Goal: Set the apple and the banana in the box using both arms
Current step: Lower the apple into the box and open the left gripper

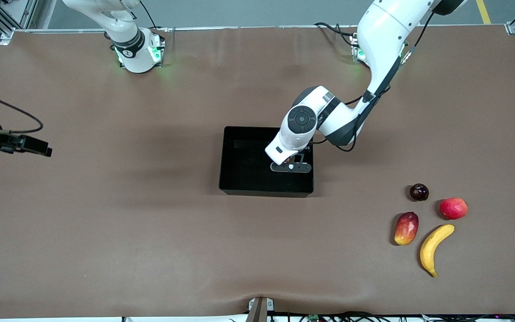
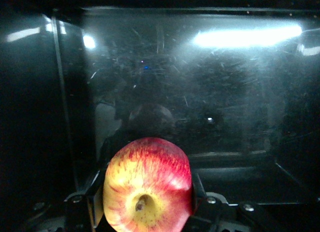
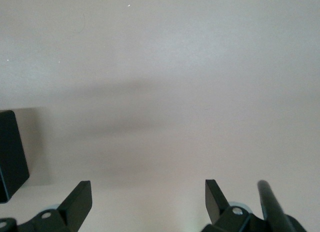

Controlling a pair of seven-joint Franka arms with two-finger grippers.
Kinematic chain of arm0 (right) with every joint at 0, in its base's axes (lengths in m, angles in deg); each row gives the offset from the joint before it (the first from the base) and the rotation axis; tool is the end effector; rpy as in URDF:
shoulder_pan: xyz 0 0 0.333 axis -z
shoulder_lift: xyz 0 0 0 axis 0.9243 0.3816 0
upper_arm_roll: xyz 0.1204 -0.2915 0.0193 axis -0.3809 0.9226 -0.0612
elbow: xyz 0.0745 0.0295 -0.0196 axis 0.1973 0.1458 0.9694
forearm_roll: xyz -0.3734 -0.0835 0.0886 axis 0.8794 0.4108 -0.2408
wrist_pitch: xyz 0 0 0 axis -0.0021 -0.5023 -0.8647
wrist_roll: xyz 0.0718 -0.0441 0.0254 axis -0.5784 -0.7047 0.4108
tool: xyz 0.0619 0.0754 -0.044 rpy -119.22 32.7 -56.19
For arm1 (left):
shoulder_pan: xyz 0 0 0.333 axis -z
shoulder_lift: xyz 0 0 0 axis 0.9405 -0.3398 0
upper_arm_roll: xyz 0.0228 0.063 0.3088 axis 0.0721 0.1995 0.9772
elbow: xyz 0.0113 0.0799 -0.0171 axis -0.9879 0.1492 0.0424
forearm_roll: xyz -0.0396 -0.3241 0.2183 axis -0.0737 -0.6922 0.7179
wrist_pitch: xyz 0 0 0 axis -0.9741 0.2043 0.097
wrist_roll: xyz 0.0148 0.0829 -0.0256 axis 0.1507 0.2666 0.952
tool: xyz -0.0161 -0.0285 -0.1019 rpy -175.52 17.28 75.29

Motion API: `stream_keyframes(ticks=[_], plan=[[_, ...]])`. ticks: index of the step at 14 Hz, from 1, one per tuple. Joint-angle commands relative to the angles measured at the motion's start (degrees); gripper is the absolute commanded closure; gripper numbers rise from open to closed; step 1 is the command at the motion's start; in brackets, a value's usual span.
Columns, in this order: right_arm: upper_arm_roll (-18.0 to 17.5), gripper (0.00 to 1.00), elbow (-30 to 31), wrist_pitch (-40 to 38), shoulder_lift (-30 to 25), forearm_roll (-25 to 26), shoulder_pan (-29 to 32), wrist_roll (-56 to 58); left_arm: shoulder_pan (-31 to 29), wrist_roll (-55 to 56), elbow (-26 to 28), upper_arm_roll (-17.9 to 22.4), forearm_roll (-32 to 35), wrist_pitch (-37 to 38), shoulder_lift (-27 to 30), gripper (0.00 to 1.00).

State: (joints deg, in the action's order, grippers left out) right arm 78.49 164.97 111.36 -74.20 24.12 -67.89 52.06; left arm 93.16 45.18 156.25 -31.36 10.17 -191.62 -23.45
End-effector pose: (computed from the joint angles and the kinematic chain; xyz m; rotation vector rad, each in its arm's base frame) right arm 0.6099 -0.0177 0.5875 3.1281 -0.1274 -0.1500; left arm 0.4984 -0.4325 0.2295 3.0724 -0.0723 -0.1873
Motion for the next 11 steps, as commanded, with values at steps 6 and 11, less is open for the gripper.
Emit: stream_keyframes(ticks=[6, 11], plan=[[-0.33, 0.0, 9.3, 4.16, -9.75, 1.08, 0.24, 6.36, 1.5, 4.2, 0.28, 0.32, 1.46, -0.68, -0.95, 0.33], [0.02, 0.0, 5.5, 3.9, -9.48, 0.29, 1.9, 6.28, 1.41, 3.85, -0.68, 0.41, 1.55, -0.59, 1.68, 0.0]])
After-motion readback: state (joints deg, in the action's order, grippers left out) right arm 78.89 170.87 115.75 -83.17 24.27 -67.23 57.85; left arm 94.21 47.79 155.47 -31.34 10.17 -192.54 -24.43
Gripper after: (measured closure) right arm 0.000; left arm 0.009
